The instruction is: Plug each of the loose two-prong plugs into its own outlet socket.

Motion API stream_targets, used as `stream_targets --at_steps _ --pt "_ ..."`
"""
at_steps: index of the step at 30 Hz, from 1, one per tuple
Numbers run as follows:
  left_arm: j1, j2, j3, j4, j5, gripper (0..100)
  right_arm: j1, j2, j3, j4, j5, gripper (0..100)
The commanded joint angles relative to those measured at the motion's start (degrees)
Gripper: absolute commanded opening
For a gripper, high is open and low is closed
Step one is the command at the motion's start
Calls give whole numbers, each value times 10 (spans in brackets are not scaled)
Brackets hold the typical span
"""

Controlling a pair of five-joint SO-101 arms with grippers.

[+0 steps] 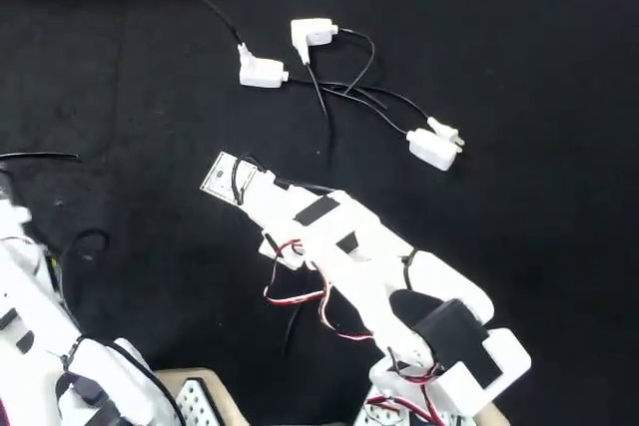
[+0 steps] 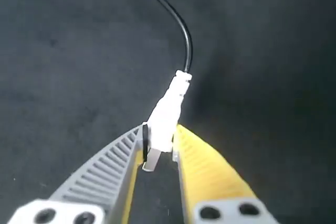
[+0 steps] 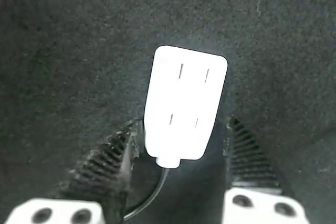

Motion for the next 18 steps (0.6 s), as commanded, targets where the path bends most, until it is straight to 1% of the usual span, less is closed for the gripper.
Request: stream_targets --at_steps 1,5,7,11,15,18 --pt "52 -1 15 52 -70 29 -3 -28 -2 -6 4 243" --pt "107 -1 82 16 -80 30 -3 -28 -2 -6 4 243" --pt "119 -1 110 -2 -81 30 -3 -28 -2 -6 4 243" --pt "119 -1 143 -33 -83 30 -3 -28 -2 -6 4 243" --pt "113 -1 144 -40 -130 30 -3 -28 -2 -6 4 243" --pt "103 -1 131 -40 -135 30 -3 -28 -2 -5 4 243"
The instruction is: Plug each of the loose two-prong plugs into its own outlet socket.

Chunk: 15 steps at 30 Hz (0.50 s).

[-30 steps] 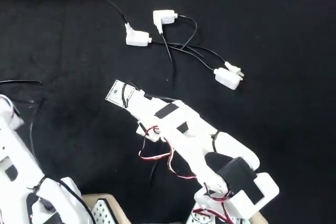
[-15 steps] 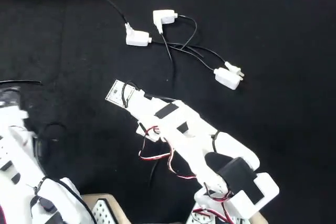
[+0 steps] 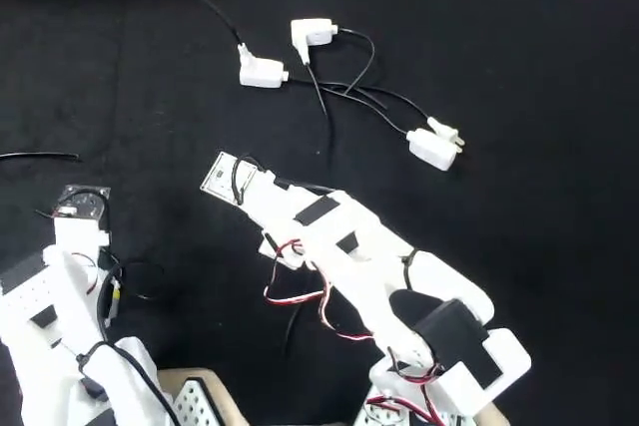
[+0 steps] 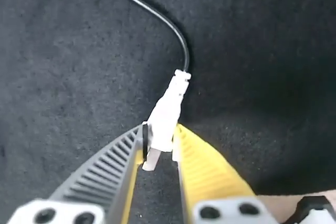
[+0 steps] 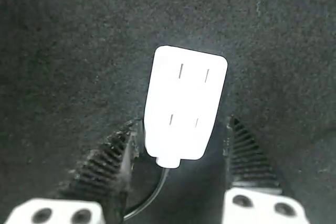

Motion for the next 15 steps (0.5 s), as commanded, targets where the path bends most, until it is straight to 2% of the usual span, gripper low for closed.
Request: stream_targets --at_steps 1,8,10,12,15 --pt "-18 0 -23 -8 -15 30 -3 -28 -2 -5 4 243" --pt "-25 0 -73 -24 -8 29 -3 -28 -2 -5 4 243" --pt "-28 0 -73 -76 37 29 -4 -28 -2 -5 4 243" --pt "-33 0 -73 -115 113 29 -4 -28 -2 -5 4 243" --pt "-44 0 -73 -118 166 30 -4 -28 -2 -5 4 243"
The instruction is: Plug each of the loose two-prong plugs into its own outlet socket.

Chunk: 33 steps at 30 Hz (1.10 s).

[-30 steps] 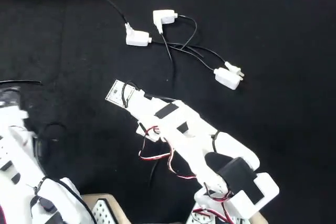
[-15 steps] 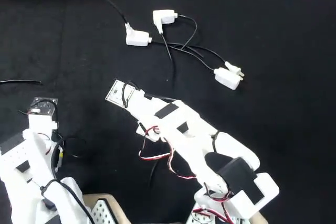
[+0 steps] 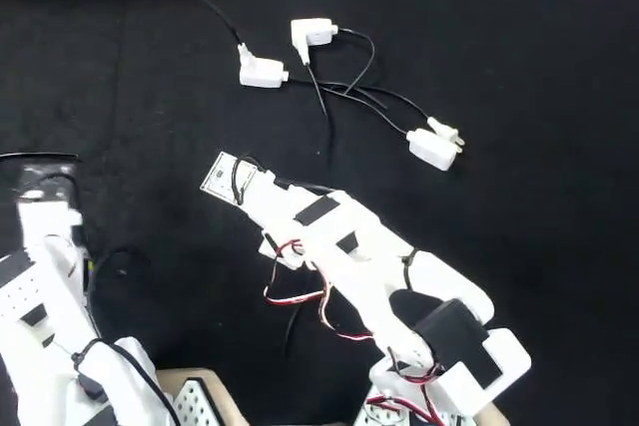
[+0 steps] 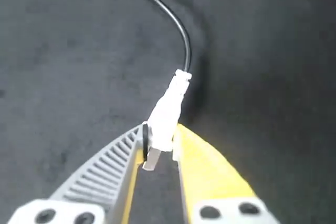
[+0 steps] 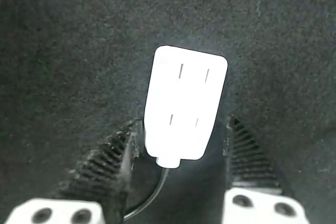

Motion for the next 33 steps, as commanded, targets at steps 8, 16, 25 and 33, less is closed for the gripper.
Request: stream_targets --at_steps 8,16,25,33 --pt "36 0 -7 50 62 149 -4 -28 -2 -5 4 243" --pt "36 0 11 46 28 207 -4 -28 -2 -5 4 243" --pt "-7 7 -71 24 26 210 -4 -28 -1 -5 4 243" --pt "22 8 52 -142 26 210 -4 -28 -1 -5 4 243"
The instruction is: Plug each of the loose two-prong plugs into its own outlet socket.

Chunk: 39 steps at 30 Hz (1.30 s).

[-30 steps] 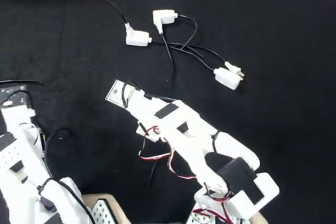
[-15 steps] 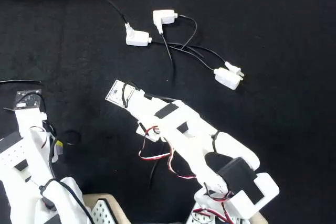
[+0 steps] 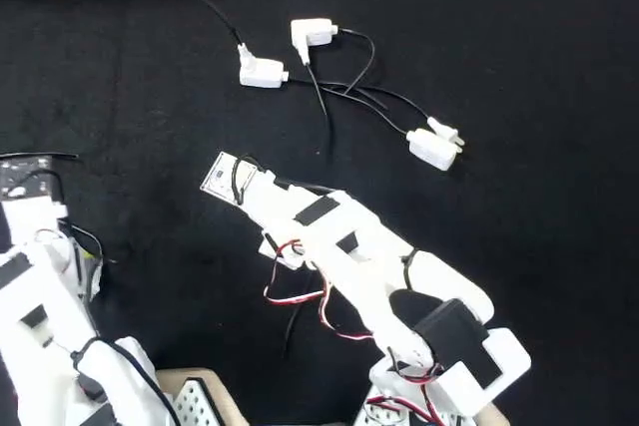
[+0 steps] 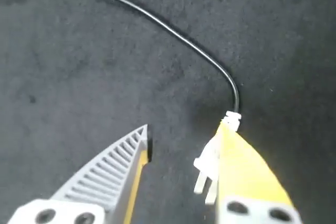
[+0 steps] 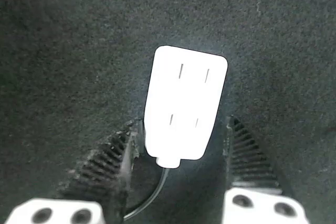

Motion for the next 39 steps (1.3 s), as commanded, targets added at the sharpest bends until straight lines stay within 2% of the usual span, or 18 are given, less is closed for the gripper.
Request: stream_targets --at_steps 1,7,22,27,31,34,39 --pt "36 0 54 -69 -4 210 -4 -28 -1 -5 4 243" --pt "67 0 79 -69 -4 210 -4 -27 -1 -5 4 243" --pt "64 0 89 -68 -4 206 -4 -27 -1 -5 4 243" --pt "68 0 88 -31 -18 204 -4 -27 -1 -5 4 243" --pt "68 0 89 -22 -59 111 -4 -27 -1 -5 4 243" --pt "69 0 89 -24 -62 30 -4 -27 -1 -5 4 243" --pt "70 0 89 -24 -63 29 -4 -27 -1 -5 4 243"
